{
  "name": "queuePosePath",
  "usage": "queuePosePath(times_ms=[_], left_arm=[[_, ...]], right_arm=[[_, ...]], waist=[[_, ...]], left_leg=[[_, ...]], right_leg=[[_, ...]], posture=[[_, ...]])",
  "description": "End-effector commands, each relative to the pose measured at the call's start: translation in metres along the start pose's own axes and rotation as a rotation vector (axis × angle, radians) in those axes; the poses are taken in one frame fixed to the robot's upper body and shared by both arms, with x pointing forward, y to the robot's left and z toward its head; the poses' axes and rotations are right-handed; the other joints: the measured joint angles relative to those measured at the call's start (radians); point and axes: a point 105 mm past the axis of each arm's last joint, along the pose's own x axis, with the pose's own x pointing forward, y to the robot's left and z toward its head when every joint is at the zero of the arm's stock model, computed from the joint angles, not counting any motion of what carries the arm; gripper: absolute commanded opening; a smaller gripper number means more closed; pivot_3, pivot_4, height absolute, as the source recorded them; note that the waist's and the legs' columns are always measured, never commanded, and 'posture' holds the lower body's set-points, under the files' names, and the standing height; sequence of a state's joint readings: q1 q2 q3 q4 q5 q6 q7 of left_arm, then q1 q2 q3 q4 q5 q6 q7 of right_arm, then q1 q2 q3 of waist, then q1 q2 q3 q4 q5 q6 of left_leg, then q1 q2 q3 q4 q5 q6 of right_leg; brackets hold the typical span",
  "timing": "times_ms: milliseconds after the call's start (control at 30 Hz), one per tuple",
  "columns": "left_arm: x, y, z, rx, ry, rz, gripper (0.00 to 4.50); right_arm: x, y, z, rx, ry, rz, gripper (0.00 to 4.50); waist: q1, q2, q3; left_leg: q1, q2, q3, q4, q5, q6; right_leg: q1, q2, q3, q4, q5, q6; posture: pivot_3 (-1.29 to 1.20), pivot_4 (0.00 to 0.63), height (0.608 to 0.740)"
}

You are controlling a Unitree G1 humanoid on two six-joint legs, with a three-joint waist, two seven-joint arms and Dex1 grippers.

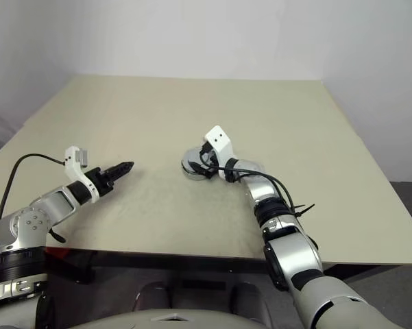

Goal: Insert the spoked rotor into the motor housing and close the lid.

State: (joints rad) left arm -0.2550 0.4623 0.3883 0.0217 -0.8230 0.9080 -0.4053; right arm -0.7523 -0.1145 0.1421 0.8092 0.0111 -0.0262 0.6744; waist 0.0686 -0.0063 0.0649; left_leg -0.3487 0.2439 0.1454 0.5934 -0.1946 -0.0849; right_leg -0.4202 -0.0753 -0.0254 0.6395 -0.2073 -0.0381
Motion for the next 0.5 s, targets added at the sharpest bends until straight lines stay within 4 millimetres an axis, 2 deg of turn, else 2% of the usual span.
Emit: queuePosePath(times_ms=[33, 267, 500], left_arm=[[-0.0049, -0.0007, 0.0141, 0.023, -0.043, 0.002, 2.64], [-0.0054, 0.0022, 0.0156, 0.016, -0.054, 0.014, 2.64], [-0.0048, 0.0027, 0.0157, 0.012, -0.056, 0.017, 2.64]], right_arm=[[0.0013, -0.0035, 0.008, -0.019, -0.016, 0.0, 4.46], [0.0009, 0.0019, 0.0052, -0.018, 0.019, 0.06, 4.46], [0.0009, -0.0008, 0.0029, -0.003, 0.027, 0.04, 4.46]], waist=[[0.0, 0.0, 0.0], [0.0, 0.0, 0.0], [0.0, 0.0, 0.0]], left_leg=[[0.0, 0.0, 0.0, 0.0, 0.0, 0.0], [0.0, 0.0, 0.0, 0.0, 0.0, 0.0], [0.0, 0.0, 0.0, 0.0, 0.0, 0.0]], right_leg=[[0.0, 0.0, 0.0, 0.0, 0.0, 0.0], [0.0, 0.0, 0.0, 0.0, 0.0, 0.0], [0.0, 0.0, 0.0, 0.0, 0.0, 0.0]], posture=[[0.0, 0.0, 0.74], [0.0, 0.0, 0.74], [0.0, 0.0, 0.74]])
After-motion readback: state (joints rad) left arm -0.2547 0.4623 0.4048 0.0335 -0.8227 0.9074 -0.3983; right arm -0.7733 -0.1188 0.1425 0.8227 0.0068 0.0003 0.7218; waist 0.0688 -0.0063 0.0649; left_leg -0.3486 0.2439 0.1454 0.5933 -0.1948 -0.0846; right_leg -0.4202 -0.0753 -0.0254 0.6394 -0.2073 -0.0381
